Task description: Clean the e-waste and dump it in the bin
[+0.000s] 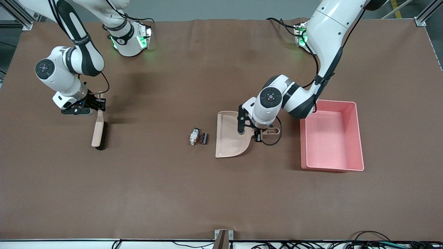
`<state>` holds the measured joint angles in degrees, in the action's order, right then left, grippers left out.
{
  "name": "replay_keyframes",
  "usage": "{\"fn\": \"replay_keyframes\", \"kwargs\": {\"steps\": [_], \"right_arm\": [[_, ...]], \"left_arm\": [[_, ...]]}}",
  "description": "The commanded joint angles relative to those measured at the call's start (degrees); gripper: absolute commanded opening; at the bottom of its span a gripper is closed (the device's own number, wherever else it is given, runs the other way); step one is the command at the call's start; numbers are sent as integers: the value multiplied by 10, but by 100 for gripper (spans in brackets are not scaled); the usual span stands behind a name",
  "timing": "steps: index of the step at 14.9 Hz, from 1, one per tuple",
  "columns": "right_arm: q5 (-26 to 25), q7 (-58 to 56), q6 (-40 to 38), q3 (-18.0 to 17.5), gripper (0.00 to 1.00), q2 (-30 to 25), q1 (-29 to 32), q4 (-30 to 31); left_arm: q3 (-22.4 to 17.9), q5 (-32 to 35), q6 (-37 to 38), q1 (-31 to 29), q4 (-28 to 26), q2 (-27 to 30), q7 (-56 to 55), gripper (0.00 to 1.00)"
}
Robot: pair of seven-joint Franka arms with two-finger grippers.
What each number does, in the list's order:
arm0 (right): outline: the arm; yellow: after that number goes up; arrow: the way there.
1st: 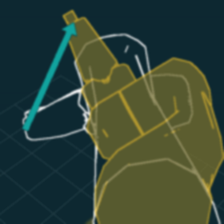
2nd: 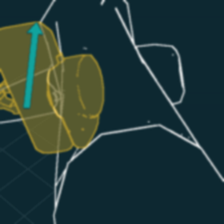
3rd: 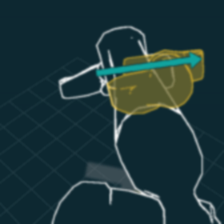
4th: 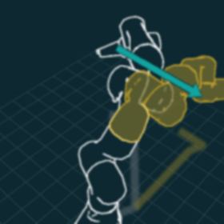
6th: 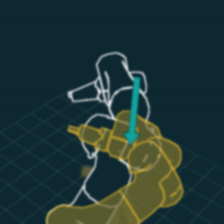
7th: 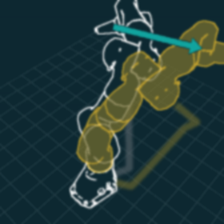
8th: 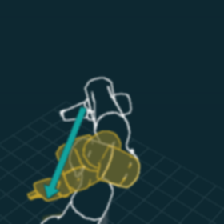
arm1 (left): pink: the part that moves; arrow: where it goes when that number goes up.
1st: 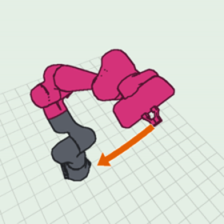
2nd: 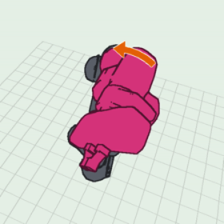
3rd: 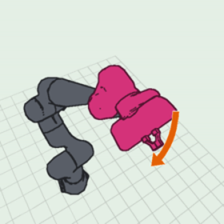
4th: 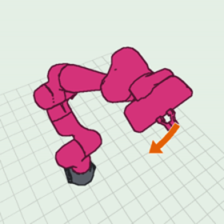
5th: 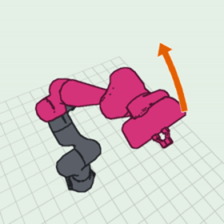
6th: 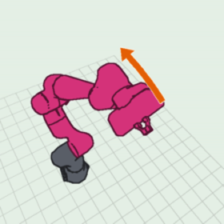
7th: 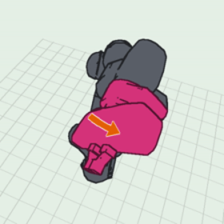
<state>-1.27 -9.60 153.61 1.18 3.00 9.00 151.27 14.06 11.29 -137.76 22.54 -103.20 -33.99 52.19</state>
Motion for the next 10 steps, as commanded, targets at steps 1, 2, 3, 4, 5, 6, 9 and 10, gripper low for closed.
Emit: {"fn": "replay_keyframes", "kwargs": {"steps": [1, 2, 3, 4, 5, 6, 9, 10], "right_arm": [[1, 4, 3, 0, 0, -9, -3, 5], [1, 5, -10, 0, 0, -11, -3, 2], [2, 6, -34, -1, 0, -16, -2, -10], [6, 14, -58, -3, 0, -23, -3, -19], [8, 27, -76, -4, 0, -32, -6, -29], [8, 47, -101, -5, 0, -47, -24, -38], [27, 175, -128, -5, 0, -82, -134, -49], [42, 219, -128, -5, 0, -82, -165, -53]], "left_arm": [[-1, 8, 9, 6, 18, -9, -2, 19], [-1, 8, 9, 6, 20, -9, -2, 19], [-1, 8, 9, 8, 20, -10, -2, 19], [-2, 8, 9, 10, 20, -10, -2, 19], [-2, 8, 9, 10, 20, -10, -2, 19], [-2, 8, 9, 10, 20, -10, -2, 18], [-3, 7, 9, 10, 20, -10, -3, 18], [-3, 7, 9, 11, 21, -12, -3, 18]]}}
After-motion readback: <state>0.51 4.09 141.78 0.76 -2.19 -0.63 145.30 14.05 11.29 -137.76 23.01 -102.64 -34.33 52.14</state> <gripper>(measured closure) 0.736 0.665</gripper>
